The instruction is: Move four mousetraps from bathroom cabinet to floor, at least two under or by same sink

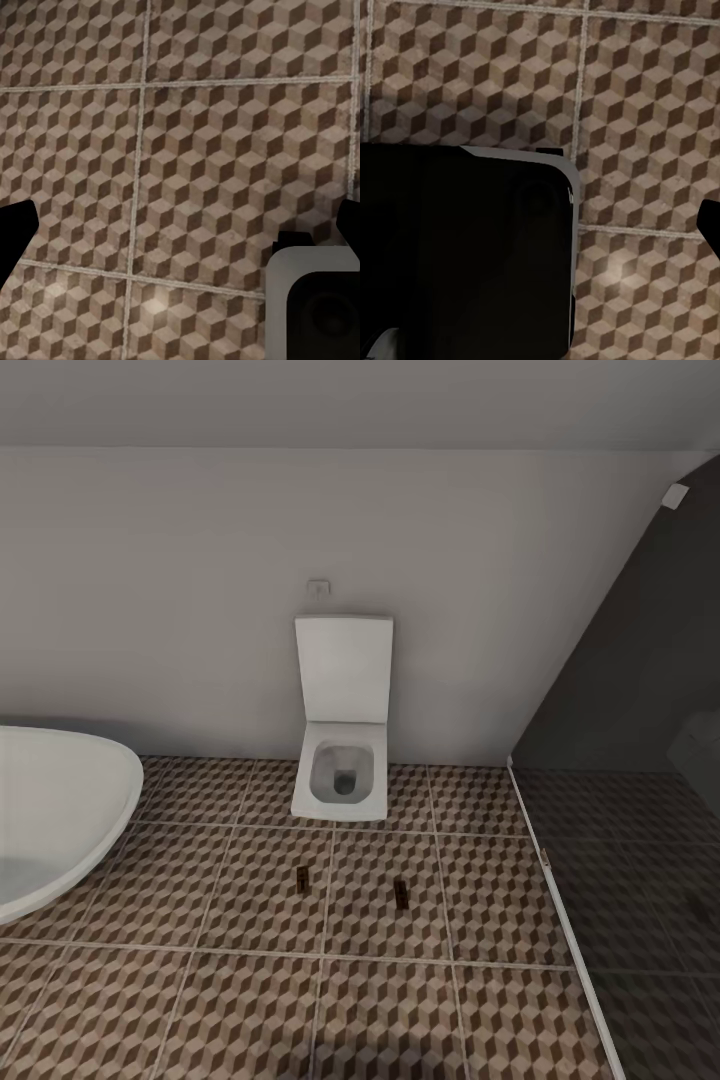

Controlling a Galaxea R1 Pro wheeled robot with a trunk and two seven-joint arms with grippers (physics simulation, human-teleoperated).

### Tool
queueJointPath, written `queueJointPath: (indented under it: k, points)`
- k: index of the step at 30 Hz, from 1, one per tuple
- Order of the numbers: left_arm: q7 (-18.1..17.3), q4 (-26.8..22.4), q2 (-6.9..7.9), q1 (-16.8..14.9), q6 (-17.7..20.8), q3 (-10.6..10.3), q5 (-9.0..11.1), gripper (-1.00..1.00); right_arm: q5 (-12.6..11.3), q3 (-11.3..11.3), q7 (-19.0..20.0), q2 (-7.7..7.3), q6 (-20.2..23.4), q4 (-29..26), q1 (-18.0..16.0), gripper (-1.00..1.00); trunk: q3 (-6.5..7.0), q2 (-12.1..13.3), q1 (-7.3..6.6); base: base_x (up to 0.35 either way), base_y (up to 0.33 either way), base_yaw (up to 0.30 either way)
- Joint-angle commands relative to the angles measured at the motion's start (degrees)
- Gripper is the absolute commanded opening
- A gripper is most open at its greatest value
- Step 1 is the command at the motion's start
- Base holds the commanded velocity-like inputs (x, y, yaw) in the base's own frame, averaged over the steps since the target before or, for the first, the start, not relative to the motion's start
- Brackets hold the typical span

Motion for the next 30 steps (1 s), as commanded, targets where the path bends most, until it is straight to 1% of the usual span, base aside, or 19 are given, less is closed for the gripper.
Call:
queueJointPath:
  k: [1, 30]
  points:
    - [0.2, 0.2, -0.03, -0.1, -0.3, -0.5, 0.2, 1.00, -0.2, 0.1, 0.2, -0.02, -0.2, 0.1, 0.0, 1.00, -0.08, -0.1, 0.03, 0.000, 0.000, 0.000]
    - [0.2, 0.2, -0.04, -0.1, -0.3, -0.5, 0.2, 1.00, -0.2, 0.2, 0.2, -0.02, -0.2, 0.1, 0.0, 1.00, -0.08, -0.1, 0.03, 0.000, 0.000, 0.000]
